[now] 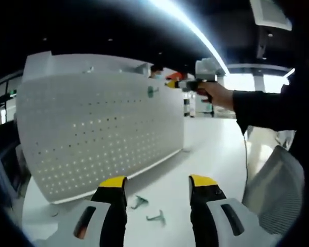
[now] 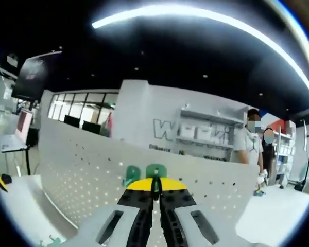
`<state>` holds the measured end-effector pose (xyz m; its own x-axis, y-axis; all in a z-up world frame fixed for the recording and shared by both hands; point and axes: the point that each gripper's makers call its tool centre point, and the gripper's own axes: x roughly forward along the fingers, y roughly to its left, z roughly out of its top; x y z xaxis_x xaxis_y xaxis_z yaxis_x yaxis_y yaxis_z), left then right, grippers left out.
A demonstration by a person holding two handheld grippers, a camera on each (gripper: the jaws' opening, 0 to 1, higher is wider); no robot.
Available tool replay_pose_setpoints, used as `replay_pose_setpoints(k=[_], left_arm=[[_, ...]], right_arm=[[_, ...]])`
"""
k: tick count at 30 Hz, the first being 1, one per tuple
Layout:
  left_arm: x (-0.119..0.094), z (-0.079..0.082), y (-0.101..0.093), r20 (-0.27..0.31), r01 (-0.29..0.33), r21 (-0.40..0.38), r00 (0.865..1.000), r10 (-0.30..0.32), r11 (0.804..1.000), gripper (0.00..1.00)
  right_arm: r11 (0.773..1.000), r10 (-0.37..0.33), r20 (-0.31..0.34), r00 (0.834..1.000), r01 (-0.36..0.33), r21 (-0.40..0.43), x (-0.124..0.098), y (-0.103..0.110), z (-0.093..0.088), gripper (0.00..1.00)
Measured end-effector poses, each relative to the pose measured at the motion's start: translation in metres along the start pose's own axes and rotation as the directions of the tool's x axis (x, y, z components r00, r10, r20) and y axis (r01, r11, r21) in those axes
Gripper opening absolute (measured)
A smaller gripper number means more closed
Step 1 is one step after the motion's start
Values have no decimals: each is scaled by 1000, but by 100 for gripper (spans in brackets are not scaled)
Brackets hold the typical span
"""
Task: Insert the hook assembly into the mounting plate slot until the hook locks in place.
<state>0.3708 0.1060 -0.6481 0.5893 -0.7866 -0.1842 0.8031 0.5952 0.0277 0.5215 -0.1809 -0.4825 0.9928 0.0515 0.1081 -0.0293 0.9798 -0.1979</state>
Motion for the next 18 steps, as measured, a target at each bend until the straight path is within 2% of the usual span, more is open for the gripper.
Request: replay_pose_setpoints(k=[4,18], left_arm=[[0,-1,2,-4,-5,0,1000,5,1000,49],[0,-3,3,-13,-11,-3,1000,11,1000,48]], right_arm=[[999,-5,-10,1000,5,31,8,-2,-4,1],[1000,-24,-42,999,24,19,20,-10,-18,1]])
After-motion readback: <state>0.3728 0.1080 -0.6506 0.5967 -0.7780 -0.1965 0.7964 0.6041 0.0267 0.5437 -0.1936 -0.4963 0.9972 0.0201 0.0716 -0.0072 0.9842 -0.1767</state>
